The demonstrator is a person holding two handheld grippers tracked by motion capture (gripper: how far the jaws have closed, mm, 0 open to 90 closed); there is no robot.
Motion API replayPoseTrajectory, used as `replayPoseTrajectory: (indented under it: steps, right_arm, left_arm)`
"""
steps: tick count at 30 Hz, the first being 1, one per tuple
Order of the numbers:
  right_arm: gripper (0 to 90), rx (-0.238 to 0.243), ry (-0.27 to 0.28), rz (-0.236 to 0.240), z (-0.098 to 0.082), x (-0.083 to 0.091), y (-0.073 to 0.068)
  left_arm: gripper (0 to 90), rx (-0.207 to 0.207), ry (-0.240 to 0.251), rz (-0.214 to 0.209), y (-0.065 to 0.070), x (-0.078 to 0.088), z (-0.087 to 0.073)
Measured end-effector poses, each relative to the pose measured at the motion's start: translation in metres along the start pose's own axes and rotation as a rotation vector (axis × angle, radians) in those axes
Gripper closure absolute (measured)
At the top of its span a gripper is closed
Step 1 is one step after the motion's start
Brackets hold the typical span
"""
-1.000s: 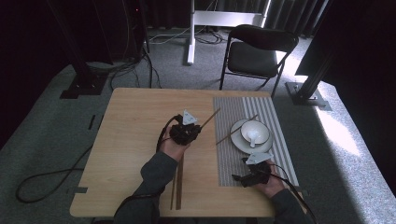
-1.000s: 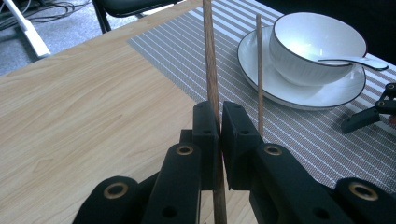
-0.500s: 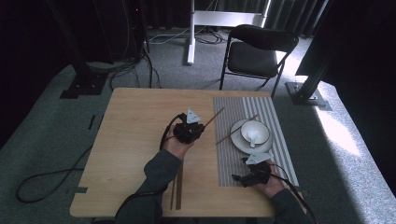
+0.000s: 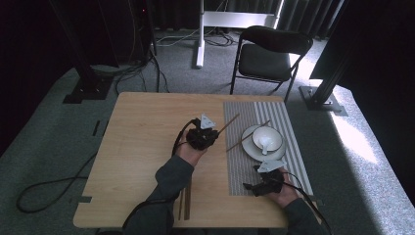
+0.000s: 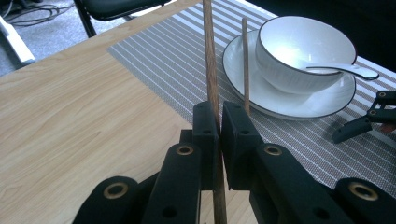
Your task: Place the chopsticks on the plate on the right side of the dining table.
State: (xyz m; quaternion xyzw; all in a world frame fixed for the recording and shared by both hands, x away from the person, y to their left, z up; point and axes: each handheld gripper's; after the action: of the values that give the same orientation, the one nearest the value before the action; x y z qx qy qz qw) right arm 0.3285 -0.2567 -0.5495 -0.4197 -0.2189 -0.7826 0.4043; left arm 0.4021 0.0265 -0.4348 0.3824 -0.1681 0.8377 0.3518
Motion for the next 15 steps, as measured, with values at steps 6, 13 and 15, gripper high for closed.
replayPoseTrajectory:
  steps: [6, 13, 15]
  right_arm:
    - [12.5, 0.0, 0.0, 0.001, 0.0, 0.0, 0.0]
    - [12.5, 0.0, 0.0, 0.001, 0.0, 0.0, 0.0]
    - [12.5, 0.0, 0.0, 0.001, 0.0, 0.0, 0.0]
  left_arm:
    - [84.5, -0.013, -0.002, -0.006, 0.002, -0.005, 0.003]
    - [84.5, -0.016, -0.001, -0.016, 0.002, -0.012, 0.006]
    - [84.6, -0.021, -0.002, -0.017, 0.002, -0.014, 0.007]
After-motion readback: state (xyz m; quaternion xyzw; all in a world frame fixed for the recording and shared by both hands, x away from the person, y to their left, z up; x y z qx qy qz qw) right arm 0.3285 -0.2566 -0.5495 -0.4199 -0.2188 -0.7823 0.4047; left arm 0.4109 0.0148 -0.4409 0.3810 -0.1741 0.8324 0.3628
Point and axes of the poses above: each handheld gripper's, and its own axes: x roughly backward along the jaws, z roughly out of its top, y roughly to its right, and after that the axes turned 13 degrees about -y, right-handed
